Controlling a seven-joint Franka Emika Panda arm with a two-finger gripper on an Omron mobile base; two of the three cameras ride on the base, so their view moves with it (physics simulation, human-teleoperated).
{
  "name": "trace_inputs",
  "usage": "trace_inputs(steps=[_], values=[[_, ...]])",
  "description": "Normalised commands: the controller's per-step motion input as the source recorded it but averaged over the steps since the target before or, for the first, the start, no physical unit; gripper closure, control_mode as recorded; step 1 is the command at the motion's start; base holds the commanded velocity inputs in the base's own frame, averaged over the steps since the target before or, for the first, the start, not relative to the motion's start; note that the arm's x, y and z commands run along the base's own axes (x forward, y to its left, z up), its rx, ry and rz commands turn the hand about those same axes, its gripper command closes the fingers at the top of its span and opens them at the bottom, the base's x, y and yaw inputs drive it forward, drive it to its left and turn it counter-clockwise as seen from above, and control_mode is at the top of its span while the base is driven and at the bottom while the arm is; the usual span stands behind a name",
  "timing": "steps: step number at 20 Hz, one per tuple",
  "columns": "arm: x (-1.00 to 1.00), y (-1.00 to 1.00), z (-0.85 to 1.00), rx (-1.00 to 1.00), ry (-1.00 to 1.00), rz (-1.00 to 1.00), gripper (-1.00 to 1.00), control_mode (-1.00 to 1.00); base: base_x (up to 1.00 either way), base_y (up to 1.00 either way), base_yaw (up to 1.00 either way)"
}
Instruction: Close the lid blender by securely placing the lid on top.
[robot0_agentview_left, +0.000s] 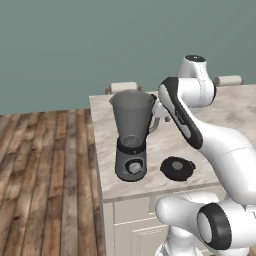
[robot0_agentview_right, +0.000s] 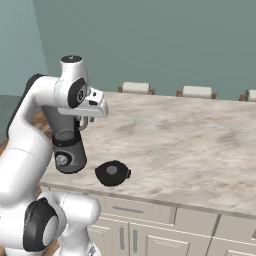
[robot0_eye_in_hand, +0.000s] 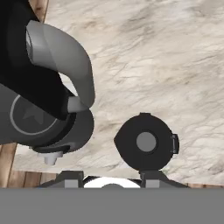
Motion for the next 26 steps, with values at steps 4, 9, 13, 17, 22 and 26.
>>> trace_inputs(steps=[4, 9, 13, 17, 22, 26], values=[[-0.10, 0.00, 0.00, 0.00, -0.02, 0.00, -1.00, -1.00, 0.00, 0.00, 0.00], [-0.11, 0.09, -0.20, -0.01, 0.02, 0.00, -1.00, -1.00, 0.00, 0.00, 0.00], [-0.14, -0.44, -0.32, 0.04, -0.01, 0.12, -1.00, -1.00, 0.00, 0.00, 0.00], [-0.08, -0.68, -0.27, 0.05, 0.00, 0.22, -1.00, -1.00, 0.00, 0.00, 0.00], [0.00, -0.55, -0.35, 0.00, 0.00, 0.26, -1.00, -1.00, 0.00, 0.00, 0.00], [0.00, -0.20, -0.66, -0.01, 0.00, 0.33, -1.00, -1.00, 0.00, 0.00, 0.00]])
